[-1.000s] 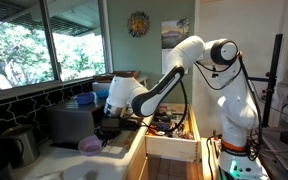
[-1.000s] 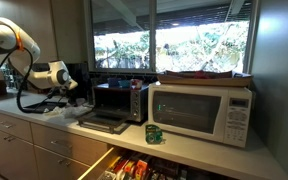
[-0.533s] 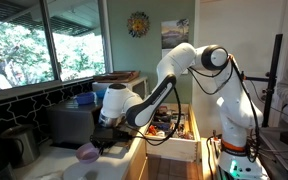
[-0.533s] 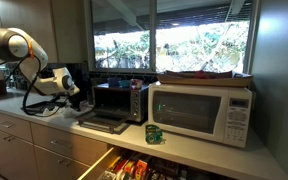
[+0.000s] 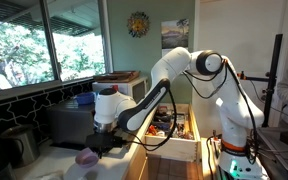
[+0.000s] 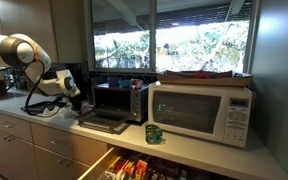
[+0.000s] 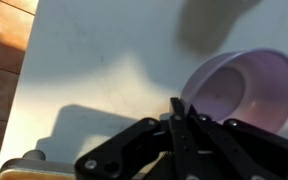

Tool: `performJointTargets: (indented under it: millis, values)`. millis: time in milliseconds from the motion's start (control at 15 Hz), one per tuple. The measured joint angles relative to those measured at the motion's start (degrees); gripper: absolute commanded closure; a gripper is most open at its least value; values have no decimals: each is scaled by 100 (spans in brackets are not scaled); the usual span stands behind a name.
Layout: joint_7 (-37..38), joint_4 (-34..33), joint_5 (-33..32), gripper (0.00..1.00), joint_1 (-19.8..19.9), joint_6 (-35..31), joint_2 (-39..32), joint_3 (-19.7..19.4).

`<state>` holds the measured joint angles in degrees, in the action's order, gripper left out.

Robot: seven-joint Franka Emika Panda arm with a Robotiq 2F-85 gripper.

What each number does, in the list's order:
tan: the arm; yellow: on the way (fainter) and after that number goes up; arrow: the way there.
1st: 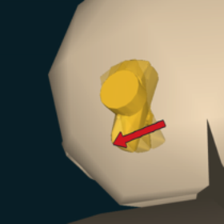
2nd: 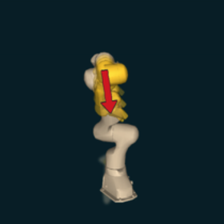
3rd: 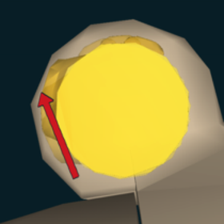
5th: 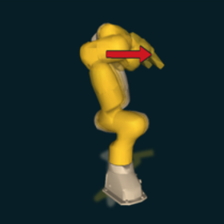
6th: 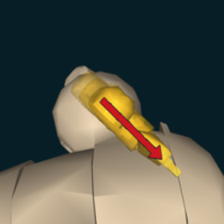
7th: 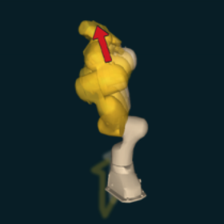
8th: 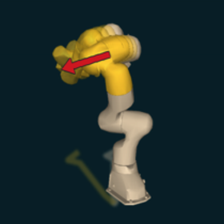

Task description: Put the purple bowl on the left side of the counter.

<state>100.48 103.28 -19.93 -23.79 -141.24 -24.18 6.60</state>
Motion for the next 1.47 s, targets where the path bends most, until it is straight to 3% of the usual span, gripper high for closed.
performJointTargets:
  millis: [400, 467, 600, 800, 1133, 1467]
  values:
    - [-68, -230, 412, 99, -12, 2, -272, 26]
    - [-90, -259, 499, 71, -12, 2, -309, 32]
    - [-133, -299, 644, 63, -15, 2, -365, 36]
    - [-217, -370, 706, 41, -28, 7, -308, 36]
    - [-1126, -33, 873, 4, 91, -23, 802, 160]
    - [-3108, 1203, 1872, 0, 451, -912, 2337, 505]
